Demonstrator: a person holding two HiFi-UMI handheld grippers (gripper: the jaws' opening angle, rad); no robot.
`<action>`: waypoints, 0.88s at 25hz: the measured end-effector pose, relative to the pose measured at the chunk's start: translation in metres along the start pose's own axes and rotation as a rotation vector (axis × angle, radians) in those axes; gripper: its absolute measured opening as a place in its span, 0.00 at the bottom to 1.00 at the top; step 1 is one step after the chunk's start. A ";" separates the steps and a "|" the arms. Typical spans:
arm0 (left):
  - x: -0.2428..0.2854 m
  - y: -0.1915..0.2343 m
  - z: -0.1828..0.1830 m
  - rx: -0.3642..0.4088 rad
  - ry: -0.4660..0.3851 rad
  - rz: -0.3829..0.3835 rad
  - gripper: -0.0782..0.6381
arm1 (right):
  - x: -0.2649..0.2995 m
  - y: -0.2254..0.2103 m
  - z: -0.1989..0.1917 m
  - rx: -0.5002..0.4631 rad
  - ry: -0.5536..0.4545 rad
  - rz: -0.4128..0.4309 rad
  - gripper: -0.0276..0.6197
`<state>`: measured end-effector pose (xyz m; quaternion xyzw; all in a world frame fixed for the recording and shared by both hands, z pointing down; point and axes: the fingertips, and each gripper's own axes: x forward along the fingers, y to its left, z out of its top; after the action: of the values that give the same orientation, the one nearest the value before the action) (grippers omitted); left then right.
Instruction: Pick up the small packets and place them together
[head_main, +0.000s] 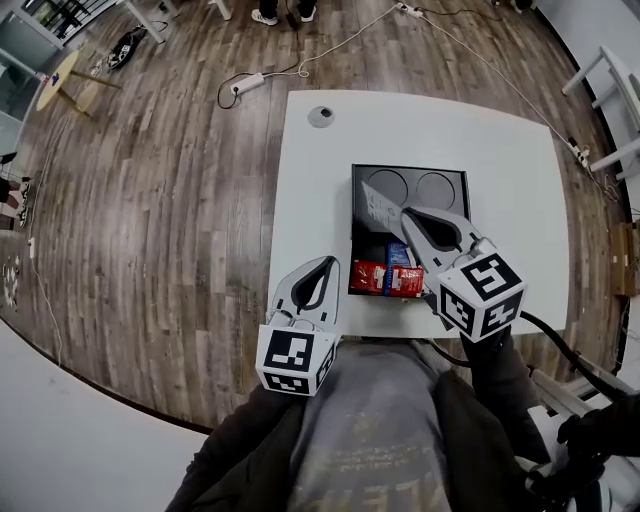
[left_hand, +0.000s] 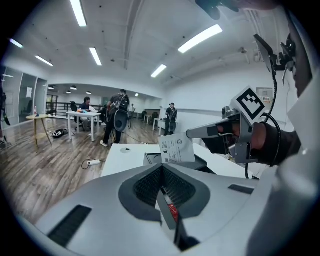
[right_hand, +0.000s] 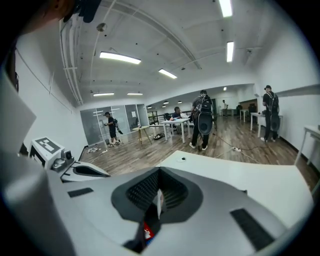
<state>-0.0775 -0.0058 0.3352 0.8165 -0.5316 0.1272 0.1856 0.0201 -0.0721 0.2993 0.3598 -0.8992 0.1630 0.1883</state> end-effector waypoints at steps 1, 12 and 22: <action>0.002 0.002 0.001 0.000 0.003 0.009 0.11 | 0.004 -0.004 0.003 0.002 -0.003 0.005 0.05; 0.037 0.014 -0.011 -0.011 0.113 0.053 0.11 | 0.043 -0.071 -0.010 0.122 0.029 0.006 0.05; 0.062 0.020 -0.028 -0.034 0.207 0.064 0.11 | 0.074 -0.117 -0.048 0.139 0.150 -0.036 0.05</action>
<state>-0.0709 -0.0511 0.3887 0.7785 -0.5375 0.2077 0.2489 0.0640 -0.1750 0.3930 0.3750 -0.8624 0.2480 0.2326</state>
